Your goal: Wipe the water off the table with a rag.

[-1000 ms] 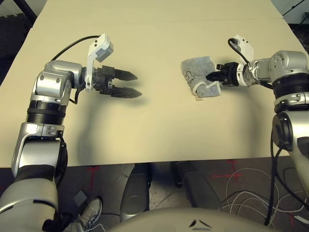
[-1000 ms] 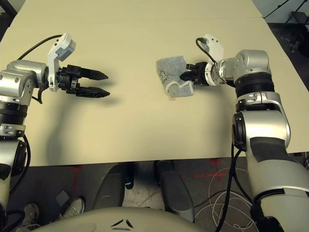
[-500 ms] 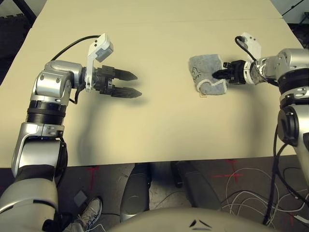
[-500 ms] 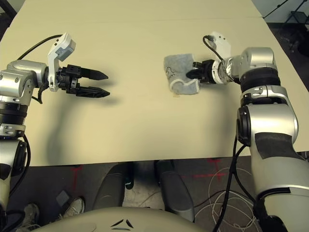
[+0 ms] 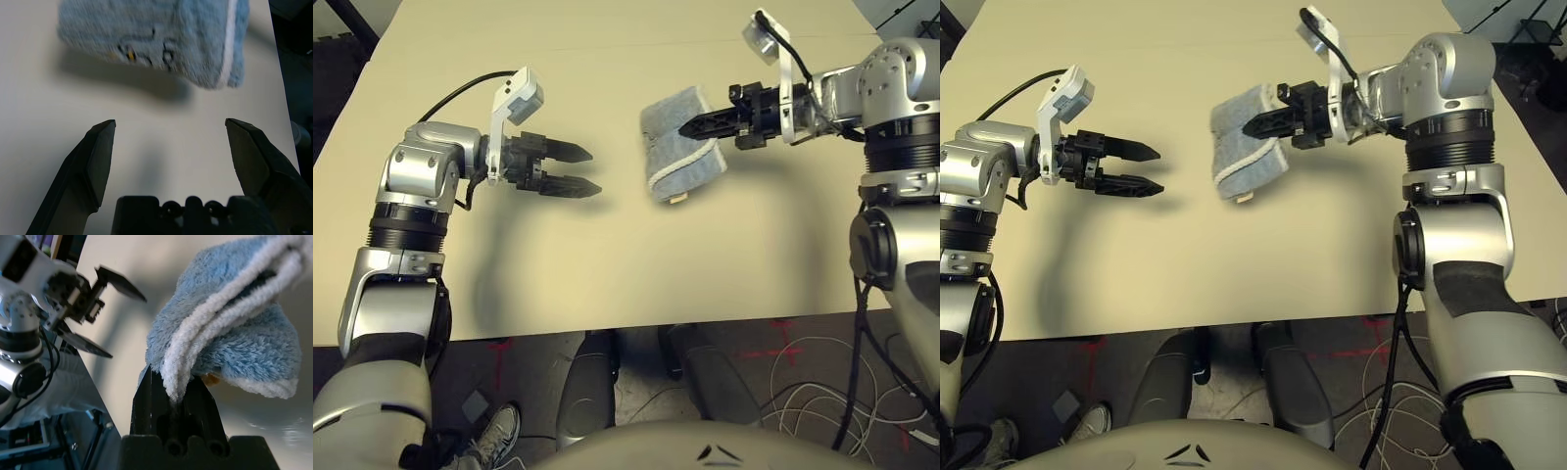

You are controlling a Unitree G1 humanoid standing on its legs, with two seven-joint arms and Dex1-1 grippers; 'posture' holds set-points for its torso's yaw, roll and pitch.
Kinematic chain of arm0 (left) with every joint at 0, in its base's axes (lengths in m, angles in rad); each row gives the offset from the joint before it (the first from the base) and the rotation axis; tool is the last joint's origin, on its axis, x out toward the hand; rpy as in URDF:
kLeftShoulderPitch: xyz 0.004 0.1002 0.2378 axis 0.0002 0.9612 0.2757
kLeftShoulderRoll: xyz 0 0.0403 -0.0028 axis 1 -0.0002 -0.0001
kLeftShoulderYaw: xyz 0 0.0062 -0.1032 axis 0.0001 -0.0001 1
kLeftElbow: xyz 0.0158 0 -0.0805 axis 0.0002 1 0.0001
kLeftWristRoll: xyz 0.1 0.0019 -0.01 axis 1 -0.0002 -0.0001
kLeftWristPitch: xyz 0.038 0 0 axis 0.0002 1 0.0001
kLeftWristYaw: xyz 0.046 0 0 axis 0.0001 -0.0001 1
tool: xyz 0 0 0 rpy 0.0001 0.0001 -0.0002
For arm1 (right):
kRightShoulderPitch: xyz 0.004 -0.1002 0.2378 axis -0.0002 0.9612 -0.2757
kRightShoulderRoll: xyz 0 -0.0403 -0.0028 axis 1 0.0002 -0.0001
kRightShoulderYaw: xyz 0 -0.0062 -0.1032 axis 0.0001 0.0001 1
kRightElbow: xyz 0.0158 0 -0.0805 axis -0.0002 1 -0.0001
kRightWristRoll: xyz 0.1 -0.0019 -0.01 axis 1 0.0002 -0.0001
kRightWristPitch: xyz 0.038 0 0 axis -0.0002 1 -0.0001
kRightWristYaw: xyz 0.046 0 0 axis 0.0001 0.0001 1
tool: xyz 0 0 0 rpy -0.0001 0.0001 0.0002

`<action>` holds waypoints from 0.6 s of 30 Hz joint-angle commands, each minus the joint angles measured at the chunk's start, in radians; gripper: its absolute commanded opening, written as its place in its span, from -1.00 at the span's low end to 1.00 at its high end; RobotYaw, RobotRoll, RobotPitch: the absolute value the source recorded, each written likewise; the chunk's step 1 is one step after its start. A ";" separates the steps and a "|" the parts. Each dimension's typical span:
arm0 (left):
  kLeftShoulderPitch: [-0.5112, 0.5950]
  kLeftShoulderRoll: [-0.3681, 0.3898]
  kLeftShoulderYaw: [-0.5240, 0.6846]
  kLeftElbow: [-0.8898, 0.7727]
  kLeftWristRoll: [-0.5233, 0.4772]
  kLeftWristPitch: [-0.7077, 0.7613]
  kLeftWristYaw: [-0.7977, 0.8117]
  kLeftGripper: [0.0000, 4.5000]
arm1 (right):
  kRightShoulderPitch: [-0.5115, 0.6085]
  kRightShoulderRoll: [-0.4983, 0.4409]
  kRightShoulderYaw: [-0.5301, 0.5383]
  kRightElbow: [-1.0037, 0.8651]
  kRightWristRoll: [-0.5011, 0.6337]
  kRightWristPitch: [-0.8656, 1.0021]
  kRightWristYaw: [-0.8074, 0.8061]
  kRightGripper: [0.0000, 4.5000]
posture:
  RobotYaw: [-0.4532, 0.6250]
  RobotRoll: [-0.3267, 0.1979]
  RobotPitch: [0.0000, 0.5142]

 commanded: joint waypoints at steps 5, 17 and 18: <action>0.000 -0.001 -0.005 0.005 -0.005 -0.005 -0.003 1.00 | 0.180 -0.009 0.033 -0.004 -0.028 -0.021 -0.099 -0.99 | -0.37 0.25 -0.04; 0.003 -0.003 -0.005 0.005 -0.004 -0.007 -0.002 1.00 | 0.124 -0.192 0.058 0.296 -0.144 -0.269 -0.083 -0.99 | -0.38 0.25 -0.05; 0.002 -0.004 -0.006 0.007 -0.004 -0.008 -0.001 1.00 | 0.115 -0.204 0.063 0.325 -0.155 -0.290 -0.075 -0.99 | -0.38 0.25 -0.05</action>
